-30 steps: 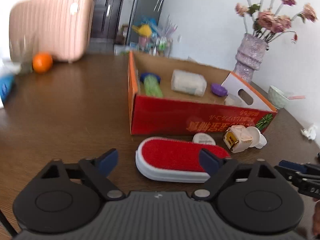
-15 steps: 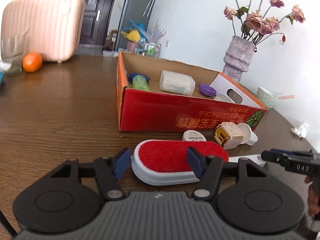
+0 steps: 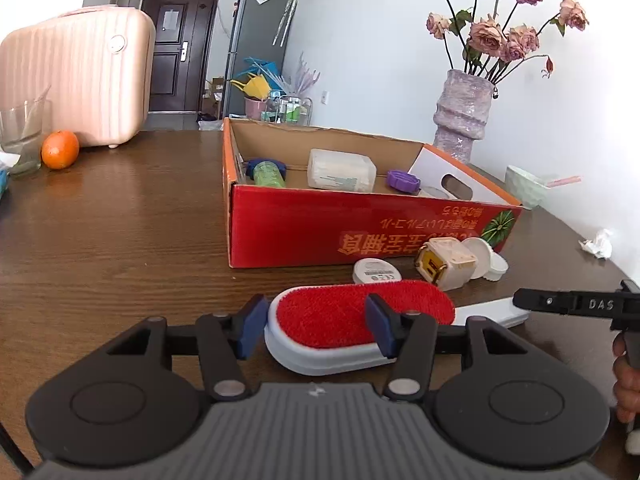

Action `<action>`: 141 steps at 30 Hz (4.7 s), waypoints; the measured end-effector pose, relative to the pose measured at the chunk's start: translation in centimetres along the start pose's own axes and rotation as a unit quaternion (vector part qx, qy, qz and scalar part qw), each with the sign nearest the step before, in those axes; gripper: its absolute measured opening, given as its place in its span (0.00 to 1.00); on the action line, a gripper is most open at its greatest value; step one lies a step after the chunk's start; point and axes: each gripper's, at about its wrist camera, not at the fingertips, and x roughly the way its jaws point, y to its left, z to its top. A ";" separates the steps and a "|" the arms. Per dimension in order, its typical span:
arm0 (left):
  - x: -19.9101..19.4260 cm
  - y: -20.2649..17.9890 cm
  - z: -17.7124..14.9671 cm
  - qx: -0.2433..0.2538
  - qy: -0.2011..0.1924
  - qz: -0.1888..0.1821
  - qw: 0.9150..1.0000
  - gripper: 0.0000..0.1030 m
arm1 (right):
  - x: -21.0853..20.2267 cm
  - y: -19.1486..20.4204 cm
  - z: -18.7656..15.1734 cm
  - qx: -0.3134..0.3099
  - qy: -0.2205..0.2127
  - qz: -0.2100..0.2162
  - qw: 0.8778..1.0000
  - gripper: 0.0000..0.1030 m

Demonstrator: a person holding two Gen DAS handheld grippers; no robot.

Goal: Organize rigid objects
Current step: 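Grasp the red lint roller with the left tool while the right tool grasps a white cap, then carry the lint roller and white cap into the box and open both tools, then withdraw both tools from the box toward the remaining items, then grasp the round white puck with the left tool while the right tool grasps a white bottle cap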

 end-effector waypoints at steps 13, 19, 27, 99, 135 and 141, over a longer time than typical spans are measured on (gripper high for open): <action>-5.4 -3.3 -4.3 -0.063 -0.044 -0.022 0.997 0.58 | -5.2 -1.3 -2.9 0.001 -0.007 -0.021 1.000 0.12; -4.9 -3.7 -4.6 -0.080 -0.031 -0.014 0.996 0.59 | -5.6 -1.9 -3.2 0.006 -0.011 -0.010 1.000 0.13; -4.6 -2.5 -4.6 -0.108 -0.003 -0.029 0.994 0.74 | -6.1 -2.4 -2.7 0.017 0.002 -0.005 1.000 0.29; -3.0 -2.8 4.8 0.027 -0.204 0.113 0.972 1.00 | 0.2 4.7 6.6 -0.146 -0.204 0.003 0.968 0.90; -10.9 -5.9 -5.1 0.048 -0.047 0.111 0.992 1.00 | -11.2 2.1 -5.7 -0.158 -0.092 -0.033 0.983 0.91; -3.5 -5.7 -0.6 0.048 0.016 0.064 0.997 0.96 | -4.9 1.5 -0.9 -0.240 -0.033 -0.051 0.969 0.75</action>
